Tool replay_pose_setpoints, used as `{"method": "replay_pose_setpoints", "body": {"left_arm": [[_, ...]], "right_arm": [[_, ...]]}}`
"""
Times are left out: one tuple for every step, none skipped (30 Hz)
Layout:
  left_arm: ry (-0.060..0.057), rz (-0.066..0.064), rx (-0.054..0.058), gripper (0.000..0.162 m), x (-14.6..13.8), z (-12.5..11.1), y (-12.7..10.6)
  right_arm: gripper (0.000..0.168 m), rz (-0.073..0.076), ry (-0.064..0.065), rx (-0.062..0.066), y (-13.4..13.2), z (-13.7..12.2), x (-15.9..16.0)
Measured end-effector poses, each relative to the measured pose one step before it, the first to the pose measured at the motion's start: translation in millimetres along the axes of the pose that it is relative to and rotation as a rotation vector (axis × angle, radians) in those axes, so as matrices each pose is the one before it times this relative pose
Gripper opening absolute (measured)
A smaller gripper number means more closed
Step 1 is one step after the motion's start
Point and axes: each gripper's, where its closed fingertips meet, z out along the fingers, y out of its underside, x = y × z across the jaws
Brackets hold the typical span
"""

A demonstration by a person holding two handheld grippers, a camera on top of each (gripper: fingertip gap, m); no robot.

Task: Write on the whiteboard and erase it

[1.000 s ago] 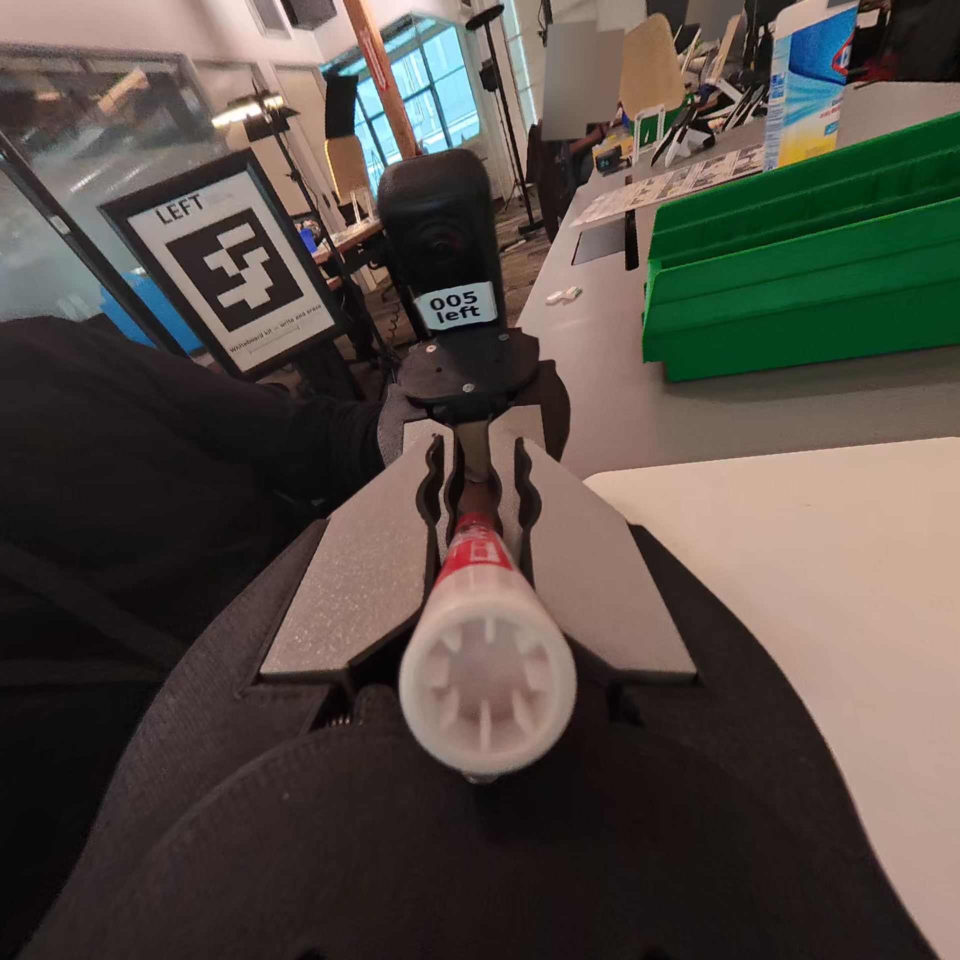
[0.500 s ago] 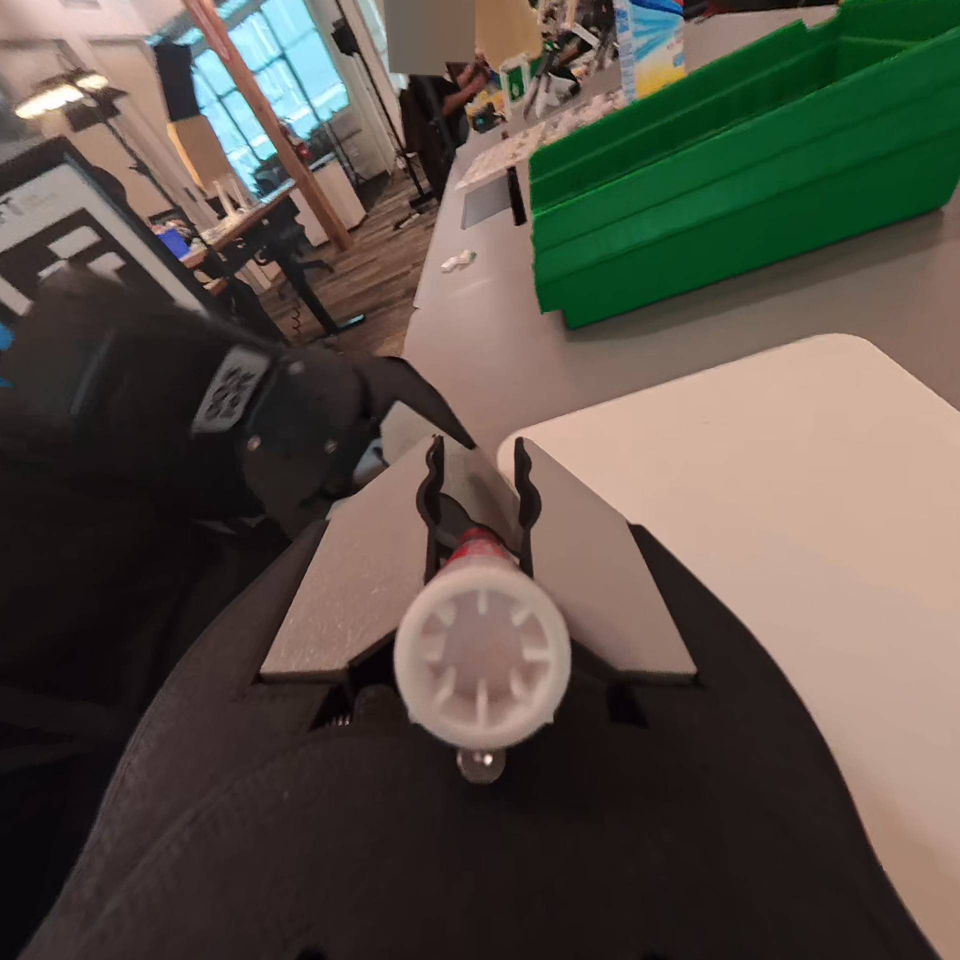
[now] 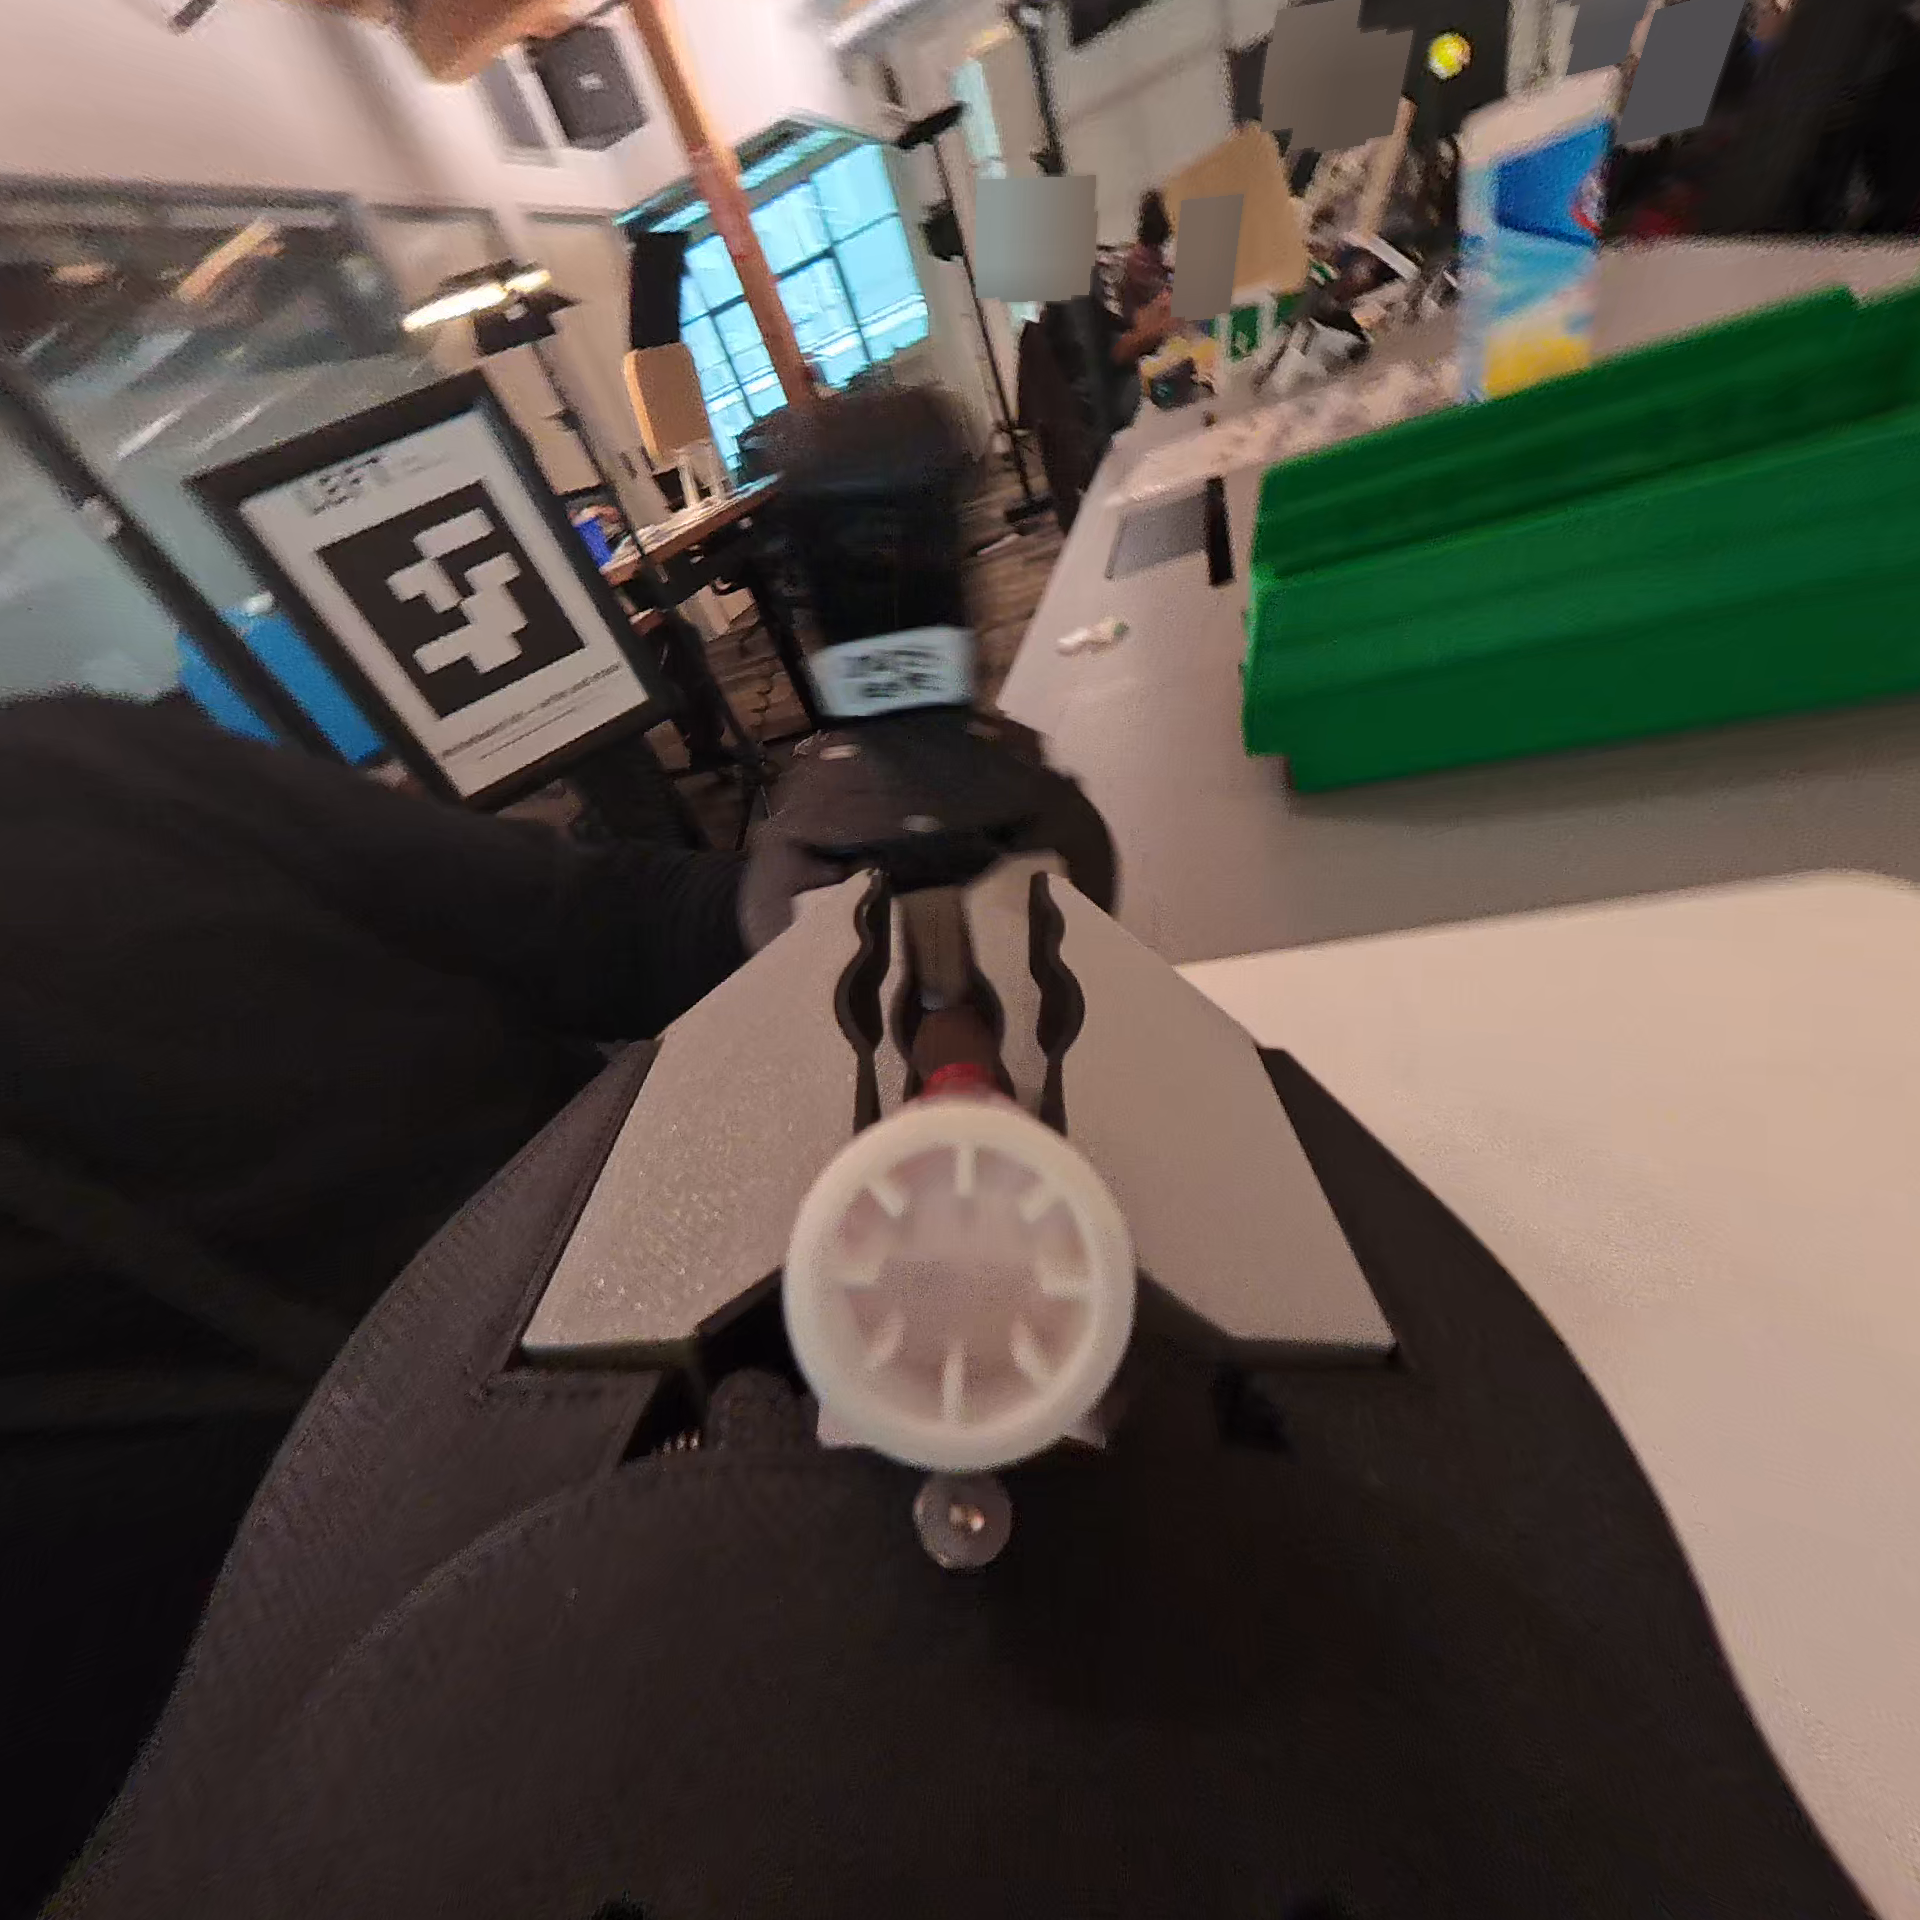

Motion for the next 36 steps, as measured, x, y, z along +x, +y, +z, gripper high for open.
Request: {"method": "replay_pose_setpoints", "body": {"left_arm": [[-0.1467, 0.1436, -0.0459, 0.013, -10.83, -0.52, 3.55], [-0.1349, 0.1357, -0.042, 0.013, -9.69, -0.2, 3.15], [-0.1381, 0.1389, -0.0331, 0.012, -10.58, -0.81, 2.01], [-0.1272, 0.1346, -0.0248, 0.012, -9.14, -0.29, 1.26], [-0.1052, 0.116, -0.0044, 0.012, -5.67, -0.21, -0.5], [-0.0687, 0.0745, 0.0099, 0.013, -2.29, -0.68, -0.44], [-0.0134, 0.0133, 0.0071, 0.013, 2.76, -0.39, -1.27], [0.0256, -0.0409, 0.0061, 0.013, 2.32, -0.94, -2.05], [0.0467, -0.0667, 0.0059, 0.013, 0.85, -1.1, -1.31], [0.0589, -0.078, 0.0103, 0.012, 1.7, -0.73, -2.52], [0.0854, -0.0981, 0.0322, 0.013, 4.89, -2.1, -4.92], [0.1115, -0.1261, 0.0359, 0.013, 7.71, -2.63, -6.78], [0.135, -0.1493, 0.0228, 0.013, 9.67, -2.64, -5.78], [0.1365, -0.1452, 0.0381, 0.013, 8.83, -3.76, -6.26], [0.134, -0.132, 0.0405, 0.013, 9.3, -4.15, -6.68], [0.1357, -0.1321, 0.0283, 0.013, 10.32, -3.49, -4.41], [0.0943, -0.0976, 0.0387, 0.012, 6.39, -3.18, -4.68], [0.0533, -0.0568, 0.0261, 0.012, 2.81, -1.97, -2.2], [0.0522, -0.0419, -0.0064, 0.012, 4.91, 1.28, 2.38], [0.0668, -0.0535, 0.0061, 0.012, 5.78, 0.37, 0.24], [0.0819, -0.0792, 0.0185, 0.01, 7.07, 0.07, -2.07], [0.0833, -0.0819, 0.0132, 0.008, 6.75, 0.2, -0.86], [0.0607, -0.0569, 0.0151, 0.005, 4.41, 0.37, -0.56], [0.0371, -0.0324, 0.0116, 0.003, 1.26, 0.89, 0.04], [0.0117, -0.0081, -0.0051, 0.001, -0.96, 1.19, 3.13], [-0.0401, 0.0092, -0.0047, 0.0, -7.9, -0.25, 2.14], [-0.0431, 0.0142, -0.0042, 0.0, -7.77, -1.21, 0.96], [-0.0203, 0.0062, 0.0123, 0.0, -3.89, -1.98, -2.33], [-0.0077, 0.0014, 0.0252, 0.0, -1.43, -2.84, -5.28], [-0.0358, 0.012, 0.0165, 0.0, -4.91, -3.35, -4.95], [-0.0822, 0.0428, -0.0114, 0.0, -10.66, -3.98, -1.56], [-0.1133, 0.0635, -0.0285, 0.0, -14.17, -4.31, 0.8], [-0.124, 0.0761, -0.0432, 0.0, -15.27, -4.02, 3.09], [-0.0974, 0.0834, -0.0492, 0.002, -10.55, -2.71, 4.62], [-0.0642, 0.0753, -0.0436, 0.01, -4.77, -1.23, 4.22], [-0.0444, 0.064, -0.0369, 0.014, -1.18, -0.06, 3.42]], "right_arm": [[0.024, 0.0541, 0.0213, 0.0052, 2.02, -0.43, 8.38], [0.025, 0.0555, 0.0097, 0.0062, 1.39, -0.46, 6.21], [0.025, 0.0488, 0.0111, 0.0016, 1.54, -0.78, 5.69], [0.024, 0.0322, 0.0097, 0.002, 1.08, -0.89, 4.22], [0.025, 0.0237, 0.0058, 0.0053, 0.19, -0.57, 2.42], [0.024, 0.0209, -0.0057, 0.011, -1.36, -0.52, -0.16], [0.025, 0.0025, -0.0031, -0.0032, 0.39, -0.25, -0.52], [0.025, -0.0164, -0.0007, -0.0079, 0.98, -0.31, -0.78], [0.025, -0.0148, -0.0029, -0.0038, 0.1, -0.61, -1.64], [0.024, -0.0142, -0.0007, 0.0014, -0.91, -0.4, -1.33], [0.024, -0.0175, -0.0172, 0.0144, -2.82, -0.42, -3.58], [0.024, -0.0165, -0.0339, 0.0205, -3.82, -0.5, -6.2], [0.023, -0.0254, -0.0301, 0.0213, -3.7, -0.2, -6.9], [0.024, -0.0415, -0.031, 0.0195, -3.97, 0.49, -8.63], [0.024, -0.0514, -0.017, 0.0087, -3.21, 1.01, -7.99], [0.024, -0.0435, -0.0145, -0.002, -2.13, 2.08, -7.58], [0.024, -0.0276, -0.0097, -0.0076, -0.94, 2.09, -5.45], [0.024, -0.02, 0.0022, -0.0119, 0.53, 1.17, -1.87], [0.024, -0.0228, -0.0022, -0.0076, 1.28, 0.58, -1.66], [0.024, -0.0209, -0.018, 0.0066, -0.48, 0.36, -4.15], [0.024, -0.0192, -0.0144, 0.0077, -1.41, 0.18, -3.88], [0.024, -0.0297, -0.008, 0.0019, -1.55, 0.47, -3.65], [0.024, -0.0295, 0.0025, -0.0027, -1.37, 0.63, -2.47], [0.024, -0.0207, 0.0093, -0.0037, -1.15, -0.12, -0.67], [0.025, -0.0069, 0.0066, -0.0049, -0.45, -1.26, 0.44], [0.024, 0.0029, -0.0031, 0.0184, -4.04, -4.13, 0.18], [0.024, 0.0135, 0.0075, 0.0197, -4.47, -5.61, 2.36], [0.024, 0.0164, 0.0186, -0.0136, 0.41, -4.46, 4.76], [0.024, 0.0168, 0.0272, -0.0446, 6.12, -2.59, 6.62], [0.024, 0.0118, 0.0306, -0.0172, 3.92, -1.76, 7.11], [0.024, 0.0256, 0.0179, 0.0037, 1.28, -0.86, 5.77], [0.024, 0.0332, -0.006, 0.0069, 0.35, -0.24, 2.72], [0.024, 0.0204, -0.0113, 0.0031, 0.51, 0.14, 1.0], [0.025, -0.0034, 0.0236, -0.0026, 1.32, -0.14, 4.18], [0.025, -0.0105, 0.0315, -0.0195, 3.2, 0.15, 4.54], [0.025, -0.0062, 0.0219, -0.0303, 4.41, 1.18, 2.96]]}}
